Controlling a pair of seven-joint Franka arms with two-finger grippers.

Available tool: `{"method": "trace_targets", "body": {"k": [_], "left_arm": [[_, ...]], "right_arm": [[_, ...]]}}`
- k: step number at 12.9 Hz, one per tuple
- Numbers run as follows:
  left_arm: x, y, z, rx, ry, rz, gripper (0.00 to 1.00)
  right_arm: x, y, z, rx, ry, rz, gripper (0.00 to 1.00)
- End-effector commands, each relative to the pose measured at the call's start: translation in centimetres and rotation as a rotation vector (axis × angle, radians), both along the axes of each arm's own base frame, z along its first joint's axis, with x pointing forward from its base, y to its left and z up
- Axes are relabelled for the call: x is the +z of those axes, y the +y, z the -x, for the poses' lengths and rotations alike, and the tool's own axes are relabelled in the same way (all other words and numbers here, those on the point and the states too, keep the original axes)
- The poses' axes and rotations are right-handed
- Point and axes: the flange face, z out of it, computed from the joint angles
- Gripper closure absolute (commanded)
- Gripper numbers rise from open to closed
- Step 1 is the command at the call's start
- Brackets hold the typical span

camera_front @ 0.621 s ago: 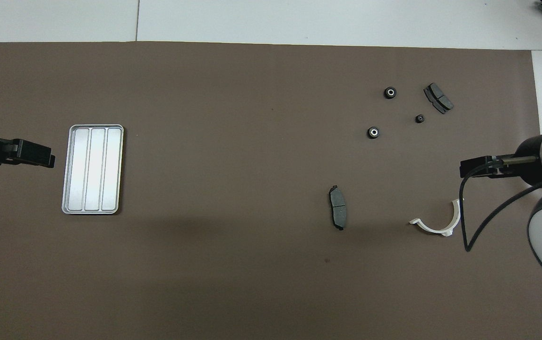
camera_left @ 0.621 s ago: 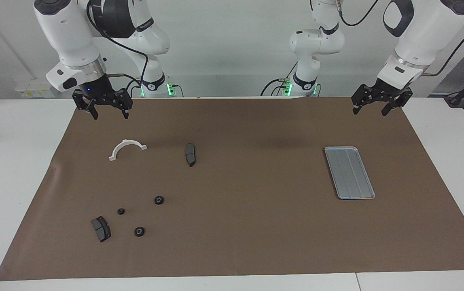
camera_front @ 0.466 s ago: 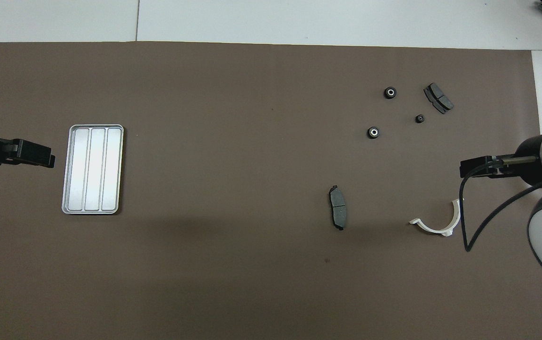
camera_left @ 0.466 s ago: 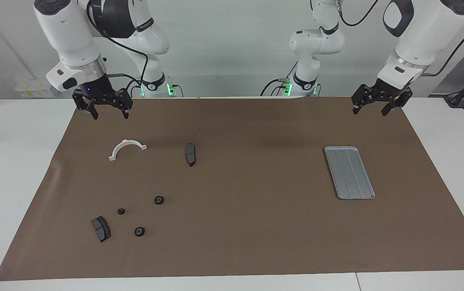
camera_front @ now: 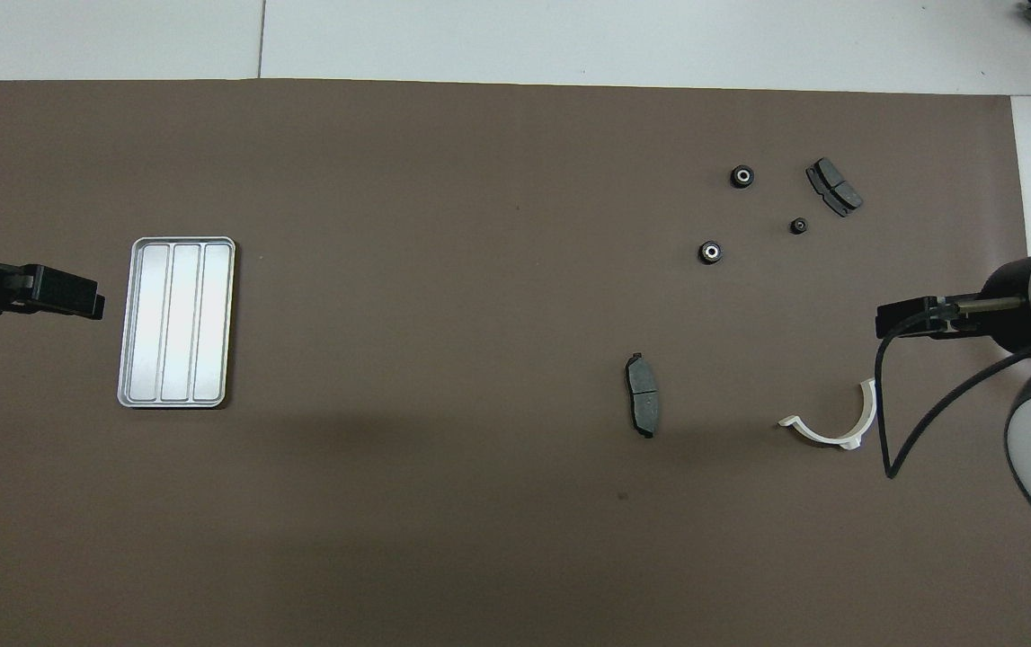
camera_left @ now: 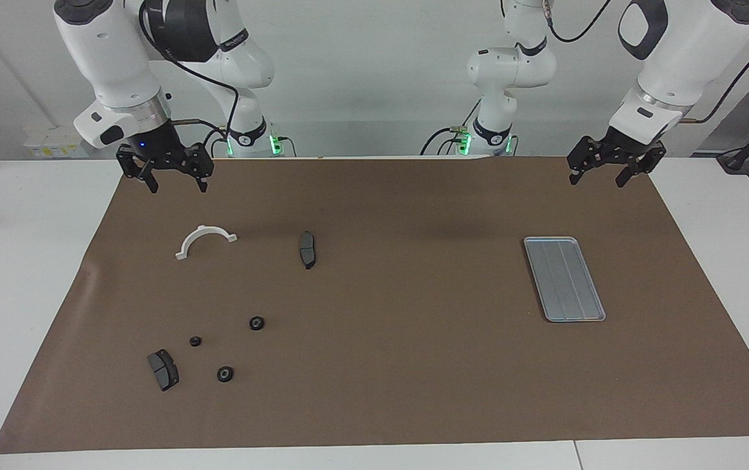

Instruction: Pick bearing gear from pile to tray

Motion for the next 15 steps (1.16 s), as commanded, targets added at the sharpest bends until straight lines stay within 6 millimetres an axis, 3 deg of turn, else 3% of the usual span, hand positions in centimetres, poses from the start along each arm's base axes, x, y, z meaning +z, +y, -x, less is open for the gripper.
{"method": "trace_targets", "body": {"k": [1, 8, 10, 15], "left_arm": [[0.4, 0.5, 0.1, -0.007, 0.003, -0.011, 0.0], [0.4, 0.5, 0.1, -0.007, 0.003, -0.011, 0.0], [0.4, 0.4, 0.1, -0.008, 0.005, -0.011, 0.0], [0.4, 0.4, 0.1, -0.008, 0.003, -0.011, 0.0]], "right_arm": [[-0.6, -0.1, 0.1, -0.015, -0.014, -0.015, 0.0], [-8.8, -0.1, -6.6, 0.018, -0.042, -0.01, 0.0], [-12.4, 2.8, -8.9, 0.089, -0.067, 0.022, 0.0], [-19.8, 3.9, -12.7, 0.137, -0.169, 0.045, 0.0]]}}
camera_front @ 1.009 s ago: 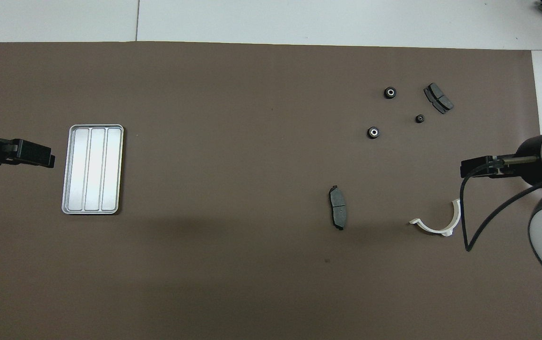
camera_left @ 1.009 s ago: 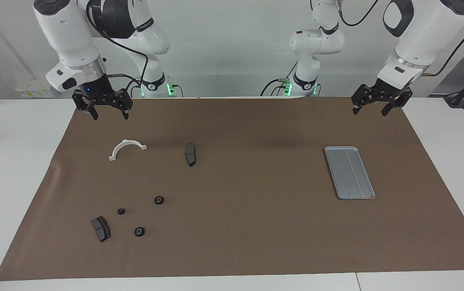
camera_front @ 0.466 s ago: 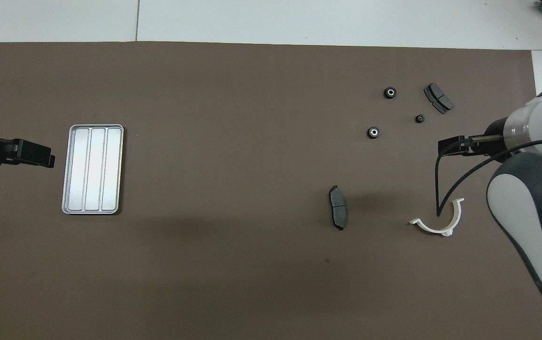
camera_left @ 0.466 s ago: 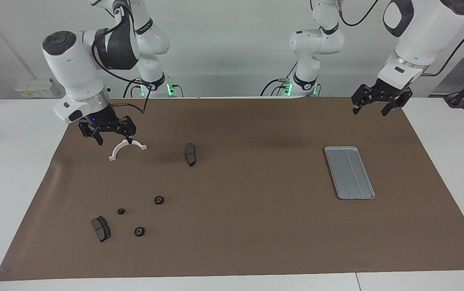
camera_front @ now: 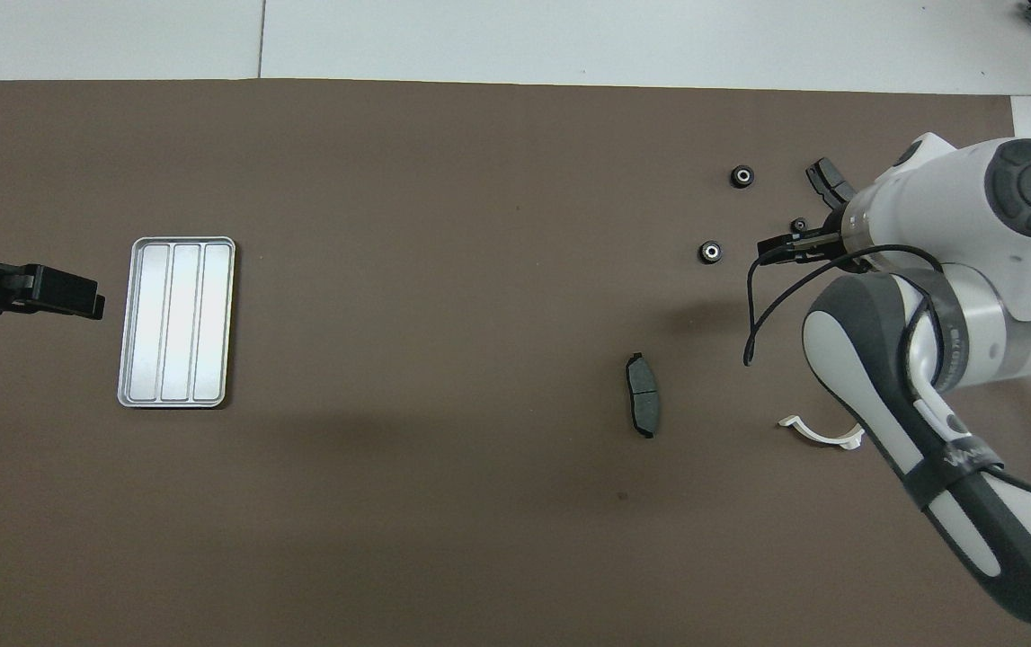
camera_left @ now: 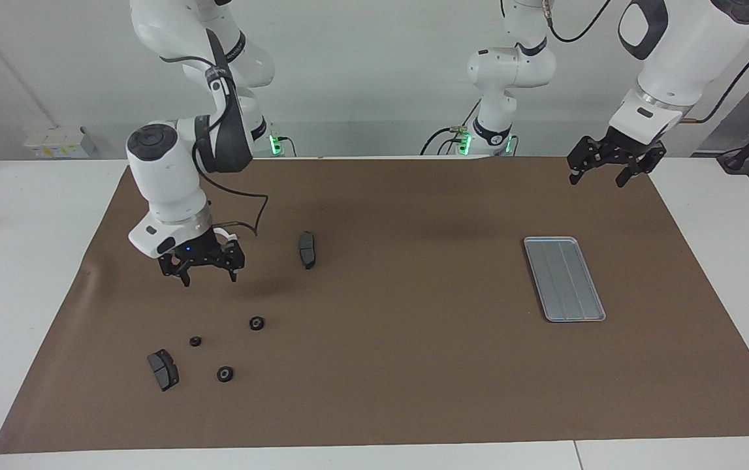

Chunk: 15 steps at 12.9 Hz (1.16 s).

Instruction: Pick bearing gear from pile to tray

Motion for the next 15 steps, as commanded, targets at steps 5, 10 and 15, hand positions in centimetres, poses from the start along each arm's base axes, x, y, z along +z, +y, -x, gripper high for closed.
{"method": "trace_targets", "body": {"k": [5, 10, 15], "left_arm": [[0.4, 0.5, 0.1, -0.007, 0.005, -0.011, 0.0], [0.4, 0.5, 0.1, -0.007, 0.005, -0.011, 0.0], [0.4, 0.5, 0.1, -0.007, 0.005, -0.011, 0.0]], "right_arm": [[-7.4, 4.9, -4.3, 0.015, -0.022, -0.023, 0.0], [-9.6, 5.6, -5.8, -0.002, -0.082, -0.033, 0.0], [-10.8, 5.4, -4.4, -0.044, 0.034, -0.002, 0.0]]}}
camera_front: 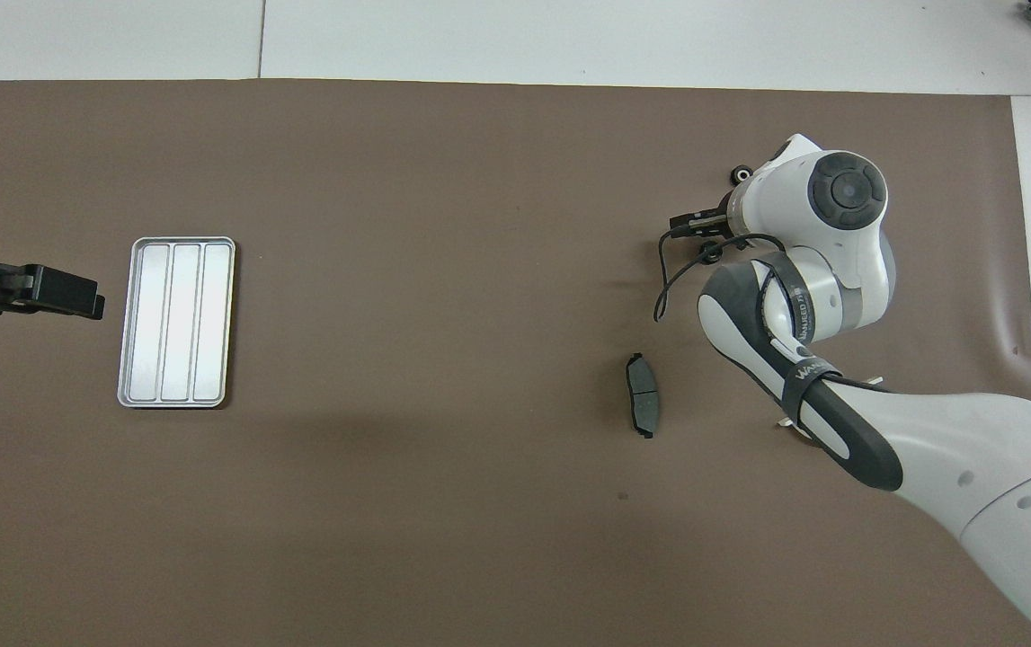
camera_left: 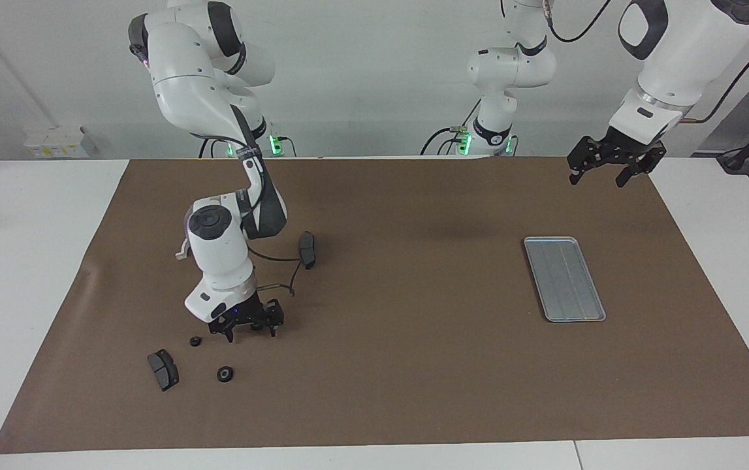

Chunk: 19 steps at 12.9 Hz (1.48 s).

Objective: Pick bearing gear from pile to tray
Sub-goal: 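Reach the right gripper to the pile and grasp a black bearing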

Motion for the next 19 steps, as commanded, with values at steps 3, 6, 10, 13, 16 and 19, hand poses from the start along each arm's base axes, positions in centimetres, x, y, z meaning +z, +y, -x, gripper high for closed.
{"method": "trace_targets", "body": {"k": [3, 6, 10, 13, 16, 19], "left_arm": [[0.4, 0.4, 0.1, -0.008, 0.003, -0.011, 0.0], [0.4, 0.5, 0.1, -0.007, 0.005, -0.011, 0.0], [0.4, 0.5, 0.1, -0.007, 0.005, -0.011, 0.0], [0.4, 0.5, 0.1, -0.007, 0.003, -0.011, 0.0], [0.4, 0.5, 0.1, -0.007, 0.005, -0.011, 0.0], [0.4, 0.5, 0.1, -0.007, 0.005, -0.011, 0.0]], "right_arm": [[-0.4, 0.9, 0.8, -0.026, 0.079, 0.04, 0.05], [-0.1, 1.0, 0.7, -0.026, 0.079, 0.041, 0.2], [0.1, 0.9, 0.6, -0.028, 0.076, 0.041, 0.49], [0.2, 0.9, 0.6, -0.032, 0.075, 0.038, 0.68], [0.9, 1.1, 0.7, -0.048, 0.068, 0.036, 0.82], [3.0, 1.3, 0.4, -0.042, 0.034, 0.034, 0.92]]}}
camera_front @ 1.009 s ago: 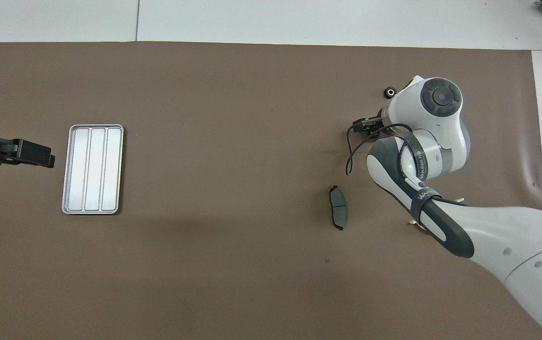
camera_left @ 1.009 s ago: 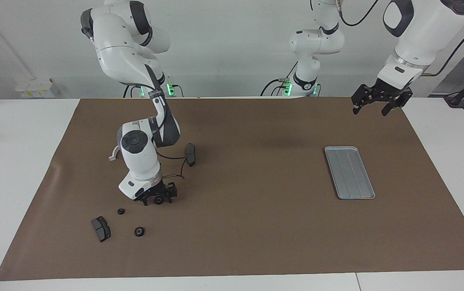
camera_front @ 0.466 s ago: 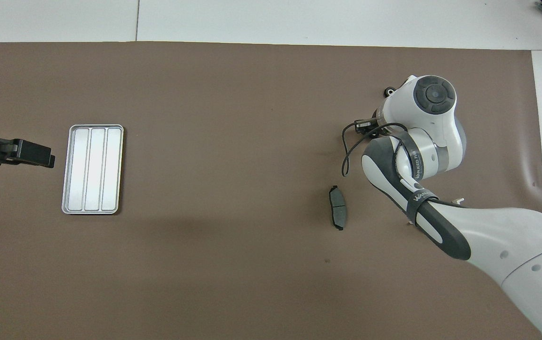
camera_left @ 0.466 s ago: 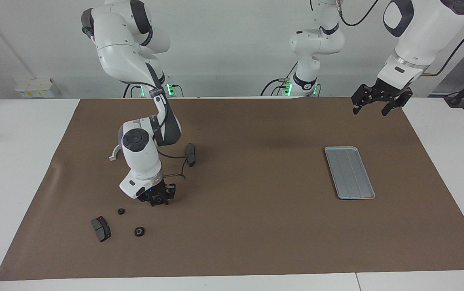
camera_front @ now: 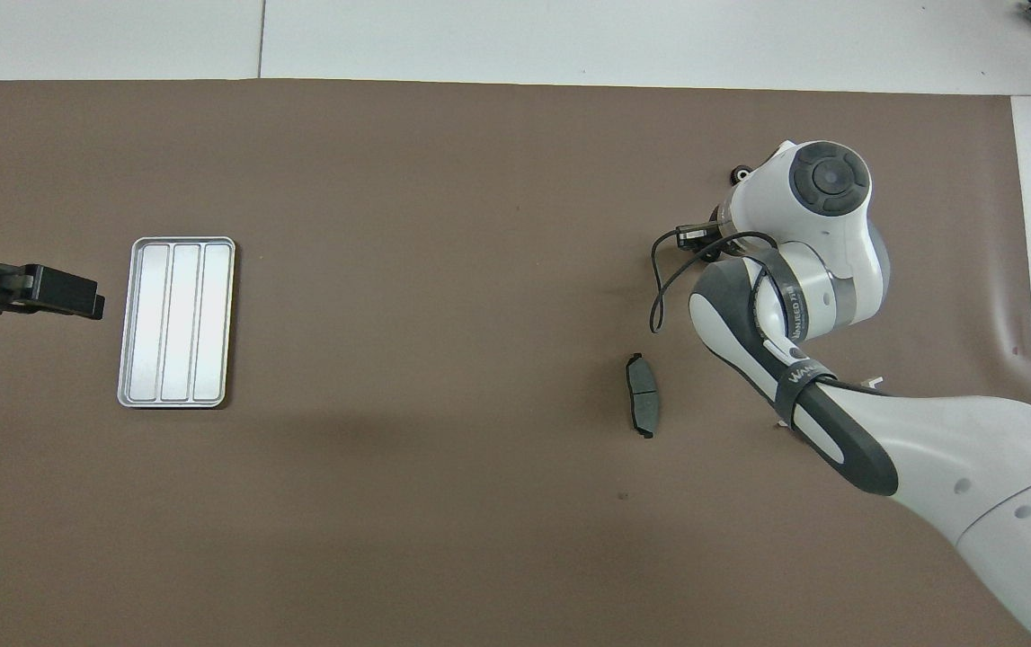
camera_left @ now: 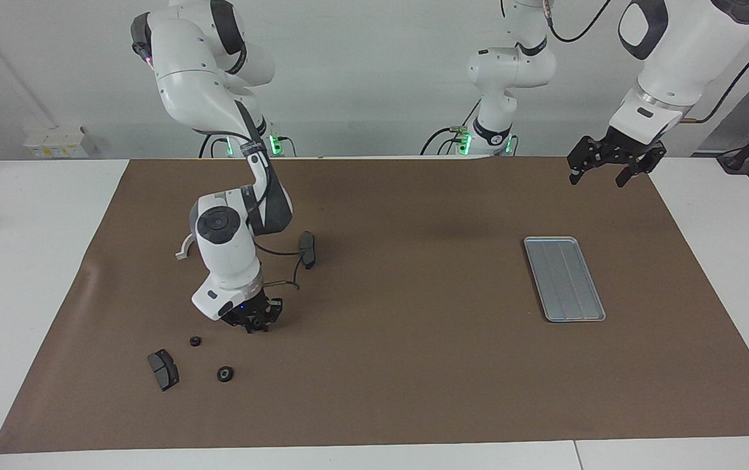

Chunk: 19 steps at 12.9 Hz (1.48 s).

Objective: Pick bearing gear from pile to tray
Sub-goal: 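Carry the bearing with the right gripper to the table center and release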

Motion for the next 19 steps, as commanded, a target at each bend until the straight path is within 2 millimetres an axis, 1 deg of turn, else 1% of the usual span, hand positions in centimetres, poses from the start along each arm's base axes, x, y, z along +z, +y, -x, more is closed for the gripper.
{"method": "trace_targets", "body": {"k": [1, 3, 5, 6, 7, 9, 11, 12, 13, 15, 17, 18, 19], "left_arm": [[0.4, 0.5, 0.1, -0.007, 0.003, -0.011, 0.0], [0.4, 0.5, 0.1, -0.007, 0.005, -0.011, 0.0], [0.4, 0.5, 0.1, -0.007, 0.005, -0.011, 0.0], [0.4, 0.5, 0.1, -0.007, 0.005, -0.011, 0.0], [0.4, 0.4, 0.1, -0.009, 0.005, -0.011, 0.0], [0.4, 0.5, 0.1, -0.007, 0.003, -0.011, 0.0], [0.4, 0.5, 0.1, -0.007, 0.005, -0.011, 0.0], [0.4, 0.4, 0.1, -0.009, 0.005, -0.011, 0.0], [0.4, 0.4, 0.1, -0.009, 0.005, -0.011, 0.0], [0.4, 0.5, 0.1, -0.007, 0.005, -0.011, 0.0], [0.4, 0.5, 0.1, -0.007, 0.005, -0.011, 0.0], [0.4, 0.5, 0.1, -0.007, 0.005, -0.011, 0.0], [0.3, 0.6, 0.3, -0.006, 0.015, -0.012, 0.0]], "right_arm": [[2.6, 0.2, 0.0, -0.006, -0.032, 0.018, 0.98], [4.6, 2.5, -0.4, 0.027, -0.076, 0.001, 1.0], [6.7, 5.9, -0.9, 0.067, -0.126, -0.016, 1.0], [7.4, 7.6, -0.7, 0.082, -0.142, -0.025, 1.0], [7.4, 9.9, -0.1, 0.117, -0.146, -0.025, 1.0], [8.3, 15.3, 1.2, 0.193, -0.214, -0.066, 1.0], [8.7, 19.1, 2.6, 0.238, -0.247, -0.09, 1.0], [8.9, 21.6, 3.7, 0.272, -0.269, -0.109, 1.0], [8.9, 23.5, 4.5, 0.299, -0.285, -0.123, 1.0], [7.7, 28.1, 7.0, 0.351, -0.282, -0.148, 1.0], [5.2, 32.1, 9.3, 0.364, -0.288, -0.177, 1.0], [4.4, 33.4, 10.1, 0.377, -0.299, -0.174, 1.0], [3.1, 34.9, 11.3, 0.402, -0.294, -0.165, 1.0]]}}
